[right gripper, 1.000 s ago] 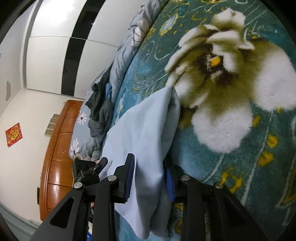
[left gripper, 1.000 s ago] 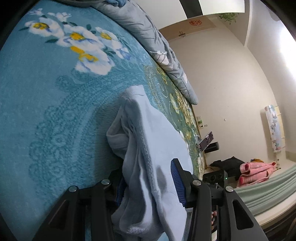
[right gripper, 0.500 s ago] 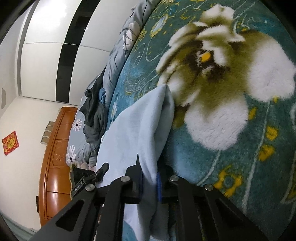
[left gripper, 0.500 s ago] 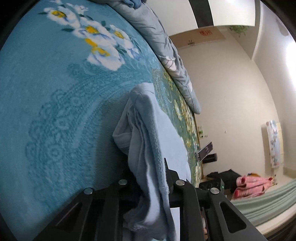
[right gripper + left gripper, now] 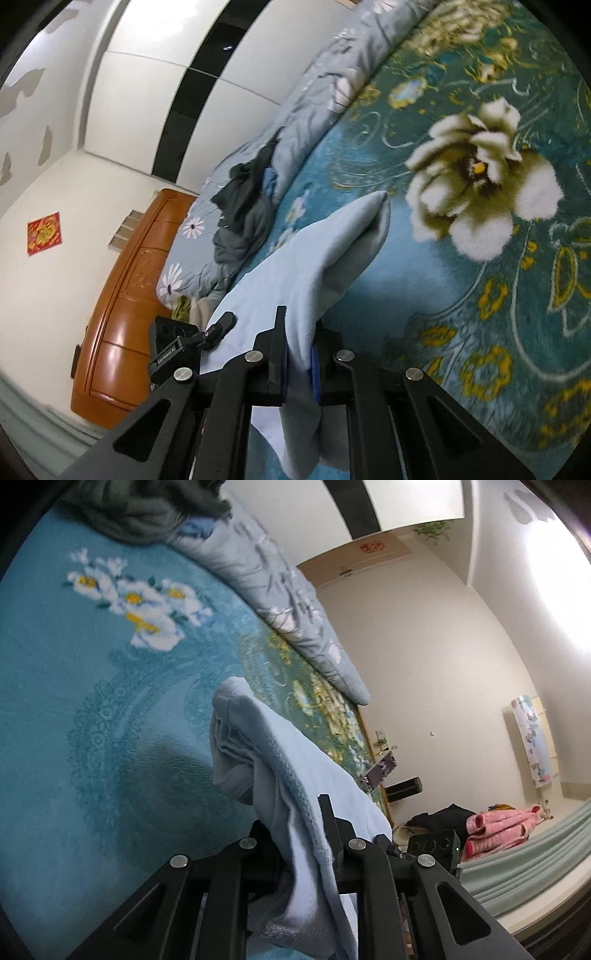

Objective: Fold clothes
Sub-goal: 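Lift the folded light blue sweatshirt off the bed with both grippers, then carry the held sweatshirt with both grippers toward the stack of folded clothes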

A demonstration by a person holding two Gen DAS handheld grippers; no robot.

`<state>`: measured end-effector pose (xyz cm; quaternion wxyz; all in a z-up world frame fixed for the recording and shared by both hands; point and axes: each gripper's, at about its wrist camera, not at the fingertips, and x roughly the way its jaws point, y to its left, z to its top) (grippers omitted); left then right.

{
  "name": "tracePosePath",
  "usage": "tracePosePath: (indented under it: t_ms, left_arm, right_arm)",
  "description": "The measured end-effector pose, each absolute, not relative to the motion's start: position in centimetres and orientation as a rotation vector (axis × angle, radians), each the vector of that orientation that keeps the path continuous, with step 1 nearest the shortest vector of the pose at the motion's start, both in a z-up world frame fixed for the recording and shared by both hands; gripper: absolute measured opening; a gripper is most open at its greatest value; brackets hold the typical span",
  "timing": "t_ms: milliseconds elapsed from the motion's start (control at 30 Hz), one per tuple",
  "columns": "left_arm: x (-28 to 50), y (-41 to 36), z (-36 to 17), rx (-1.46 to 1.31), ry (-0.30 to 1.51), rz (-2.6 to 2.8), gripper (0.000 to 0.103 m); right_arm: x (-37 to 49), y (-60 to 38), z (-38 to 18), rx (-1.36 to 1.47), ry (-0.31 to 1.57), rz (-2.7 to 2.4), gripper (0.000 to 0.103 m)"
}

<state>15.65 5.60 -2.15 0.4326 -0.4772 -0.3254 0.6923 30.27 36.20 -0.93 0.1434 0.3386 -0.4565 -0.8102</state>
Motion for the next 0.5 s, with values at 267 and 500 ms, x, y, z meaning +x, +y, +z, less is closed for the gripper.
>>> tracePosePath:
  t_ms: [267,500]
  left_arm:
    - [18.5,-1.4,4.0,-1.021,-0.822,1.836,0.017]
    - [18.0,-12.7,10.1,-0.864,-0.840,2.004,0.017]
  right_arm:
    - [29.5,31.5,4.5,0.907,-1.123,-2.303,0.009]
    - [23.2,22.6,9.1,0.972,-0.929,-2.195,0.009]
